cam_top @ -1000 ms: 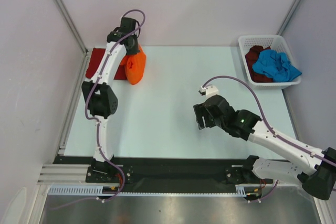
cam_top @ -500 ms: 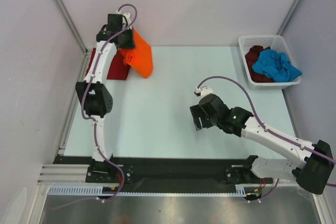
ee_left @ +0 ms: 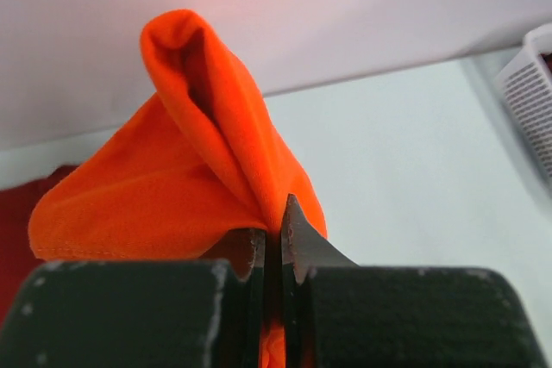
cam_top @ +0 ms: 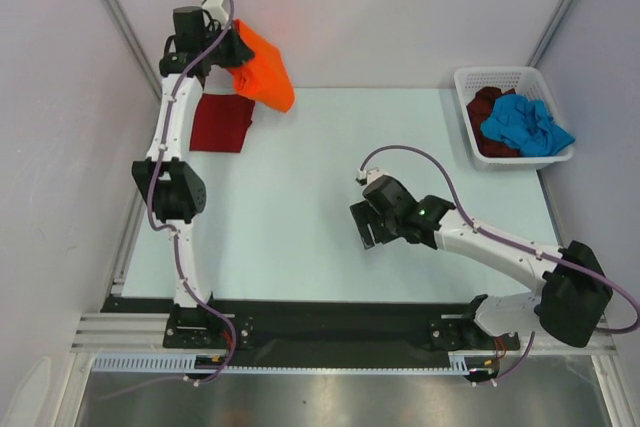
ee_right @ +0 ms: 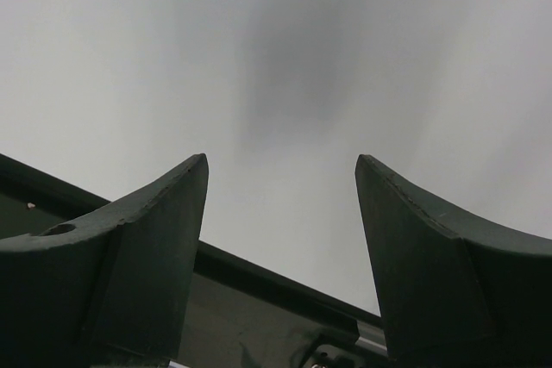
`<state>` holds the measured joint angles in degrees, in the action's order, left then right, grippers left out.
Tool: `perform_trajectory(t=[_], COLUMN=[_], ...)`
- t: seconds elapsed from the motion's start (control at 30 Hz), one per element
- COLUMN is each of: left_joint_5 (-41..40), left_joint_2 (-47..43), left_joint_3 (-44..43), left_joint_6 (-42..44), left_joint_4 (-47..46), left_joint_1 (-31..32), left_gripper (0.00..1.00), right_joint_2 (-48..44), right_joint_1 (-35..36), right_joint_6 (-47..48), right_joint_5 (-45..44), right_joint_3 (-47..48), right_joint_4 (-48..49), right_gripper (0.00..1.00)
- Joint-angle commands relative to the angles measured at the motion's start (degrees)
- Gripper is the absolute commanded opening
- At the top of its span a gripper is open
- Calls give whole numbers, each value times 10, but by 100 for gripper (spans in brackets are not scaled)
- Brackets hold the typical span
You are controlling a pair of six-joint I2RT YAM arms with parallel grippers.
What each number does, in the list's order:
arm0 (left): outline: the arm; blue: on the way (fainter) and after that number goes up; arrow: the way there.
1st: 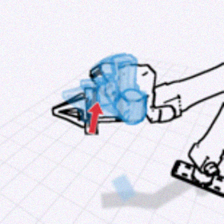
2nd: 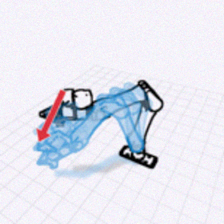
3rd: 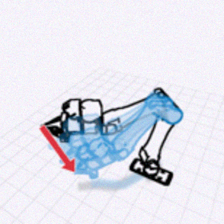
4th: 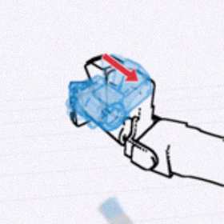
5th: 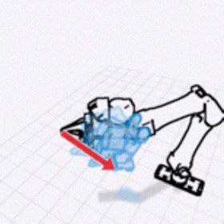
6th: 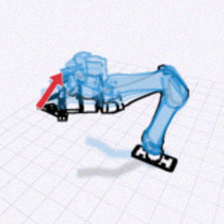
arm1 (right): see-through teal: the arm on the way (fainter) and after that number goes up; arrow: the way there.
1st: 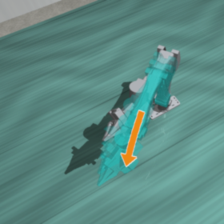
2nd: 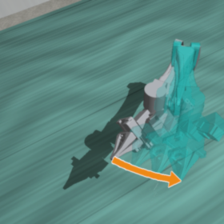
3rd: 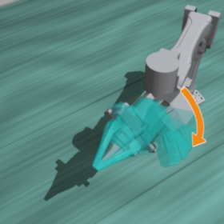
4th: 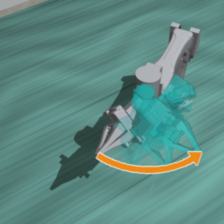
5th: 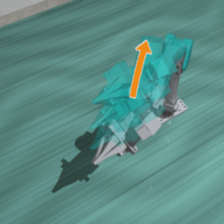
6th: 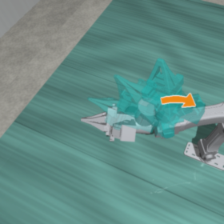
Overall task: Fold and stack the t-shirts
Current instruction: Neatly place the folded tshirt to the corner
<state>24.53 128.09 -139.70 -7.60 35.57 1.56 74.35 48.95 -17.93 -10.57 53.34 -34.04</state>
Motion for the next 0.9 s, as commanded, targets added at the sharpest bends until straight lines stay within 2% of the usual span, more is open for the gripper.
perform_trajectory(t=[0.0,0.27,0.37,0.43,0.7,0.87], left_joint_5=[61,110,136,159,207,247], left_joint_2=[-22,-7,12,42,54,28], left_joint_3=[-19,38,37,6,21,41], left_joint_6=[-44,-71,-66,-73,-41,-44], left_joint_4=[-93,-105,-94,-74,-31,-49], left_joint_1=[-11,-71,-95,-111,-119,-118], left_gripper=[0,0,0,0,0,0], right_joint_2=[18,25,28,31,59,60], right_joint_1=[-4,-15,-16,-16,-16,-13], right_joint_6=[9,10,4,4,-4,-11], right_joint_5=[16,16,22,27,41,43], right_joint_3=[37,40,36,34,40,27], right_joint_4=[18,18,22,27,49,58], right_gripper=[74,74,74,73,73,73])
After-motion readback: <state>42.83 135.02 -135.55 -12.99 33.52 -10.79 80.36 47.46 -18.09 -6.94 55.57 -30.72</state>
